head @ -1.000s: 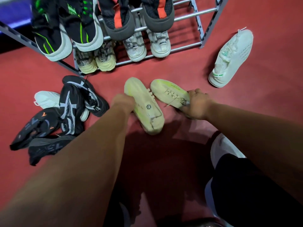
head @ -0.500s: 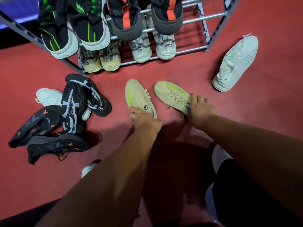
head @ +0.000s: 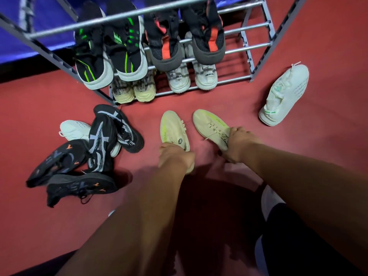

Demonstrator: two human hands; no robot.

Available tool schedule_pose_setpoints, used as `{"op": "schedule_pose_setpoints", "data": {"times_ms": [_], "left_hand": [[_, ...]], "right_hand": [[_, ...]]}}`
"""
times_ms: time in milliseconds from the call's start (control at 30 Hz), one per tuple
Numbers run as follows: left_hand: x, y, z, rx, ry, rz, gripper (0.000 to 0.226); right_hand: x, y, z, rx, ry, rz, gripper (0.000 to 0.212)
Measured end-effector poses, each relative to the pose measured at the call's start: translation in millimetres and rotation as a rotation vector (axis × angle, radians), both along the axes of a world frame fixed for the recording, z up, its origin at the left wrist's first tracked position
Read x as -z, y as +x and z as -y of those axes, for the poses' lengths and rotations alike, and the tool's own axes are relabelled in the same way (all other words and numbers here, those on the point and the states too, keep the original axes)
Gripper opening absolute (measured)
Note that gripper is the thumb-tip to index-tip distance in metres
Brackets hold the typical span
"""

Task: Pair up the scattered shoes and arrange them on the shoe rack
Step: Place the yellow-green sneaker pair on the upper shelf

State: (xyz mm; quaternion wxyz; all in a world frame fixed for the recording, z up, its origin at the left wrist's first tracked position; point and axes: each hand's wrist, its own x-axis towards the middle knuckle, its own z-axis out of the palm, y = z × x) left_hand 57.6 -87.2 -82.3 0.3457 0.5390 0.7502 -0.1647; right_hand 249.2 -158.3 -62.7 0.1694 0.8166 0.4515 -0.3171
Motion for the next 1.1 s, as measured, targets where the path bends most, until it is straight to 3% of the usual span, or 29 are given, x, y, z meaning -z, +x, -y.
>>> {"op": "schedule_pose_setpoints", "data": {"times_ms": [67, 233, 400, 600, 733, 867, 1100], "left_hand": [[-17.4, -5.1, -7.1, 0.016, -0.007, 0.039, 0.102], [-75.9, -29.6, -17.6, 0.171, 0.041, 0.06, 0.062], [-149.8, -57.7, -21.3, 0.431, 0.098, -0.025, 0.068], [-239.5, -101.6, 2.7, 0.448, 0.185, -0.011, 0.066], [-282.7, -133.7, 38.3, 0.462, 0.241, -0.014, 0.048], [-309.0, -157.7, 76.7, 0.409, 0.241, 0.029, 0.057], [-377.0, -186.6, 99.5, 0.343, 0.326, 0.052, 0.069]], "right_hand": [[-18.4, -7.1, -8.6, 0.004, -0.014, 0.014, 0.084], [-69.9, -20.5, -21.2, 0.025, 0.101, 0.033, 0.085], [-133.5, -30.2, -18.3, -0.025, 0.085, 0.007, 0.098], [-211.5, -58.5, 18.5, -0.012, 0.133, 0.051, 0.073], [-253.6, -92.8, 39.8, -0.024, 0.22, 0.054, 0.052], [-286.8, -131.2, 57.6, -0.033, 0.292, 0.031, 0.069], [-357.8, -169.1, 66.9, -0.044, 0.461, 0.044, 0.072]]}}
